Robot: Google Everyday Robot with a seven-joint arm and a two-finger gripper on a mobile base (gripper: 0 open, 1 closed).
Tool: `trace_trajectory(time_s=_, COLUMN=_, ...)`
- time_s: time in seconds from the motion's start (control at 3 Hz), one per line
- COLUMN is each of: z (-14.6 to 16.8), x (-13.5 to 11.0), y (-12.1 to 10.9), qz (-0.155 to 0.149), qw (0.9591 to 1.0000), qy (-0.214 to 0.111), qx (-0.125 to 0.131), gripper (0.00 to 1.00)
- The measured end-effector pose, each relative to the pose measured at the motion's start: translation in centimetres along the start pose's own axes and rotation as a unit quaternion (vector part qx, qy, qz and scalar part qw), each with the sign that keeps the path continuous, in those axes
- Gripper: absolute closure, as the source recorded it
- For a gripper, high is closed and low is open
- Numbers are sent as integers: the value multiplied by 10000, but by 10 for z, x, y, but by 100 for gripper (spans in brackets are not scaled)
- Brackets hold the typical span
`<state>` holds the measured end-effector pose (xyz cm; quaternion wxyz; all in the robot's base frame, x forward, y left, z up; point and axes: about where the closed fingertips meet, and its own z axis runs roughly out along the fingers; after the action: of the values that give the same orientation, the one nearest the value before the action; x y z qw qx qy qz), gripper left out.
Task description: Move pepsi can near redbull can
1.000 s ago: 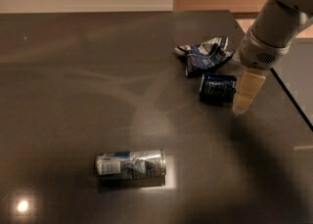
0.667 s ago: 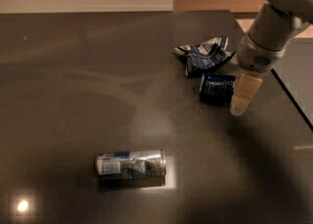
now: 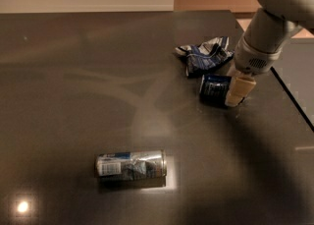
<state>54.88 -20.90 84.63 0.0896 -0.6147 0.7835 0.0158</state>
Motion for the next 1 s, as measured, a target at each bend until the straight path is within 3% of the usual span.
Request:
trace_trajectory(time_s=0.67, z=-7, x=-3, y=5, qz=-123, qw=9999, qy=11, qx=34, gripper=85)
trace_trajectory(time_s=1.0, z=-20, x=-7, y=19, qz=-334, qw=9994, qy=27, qx=38, gripper=100)
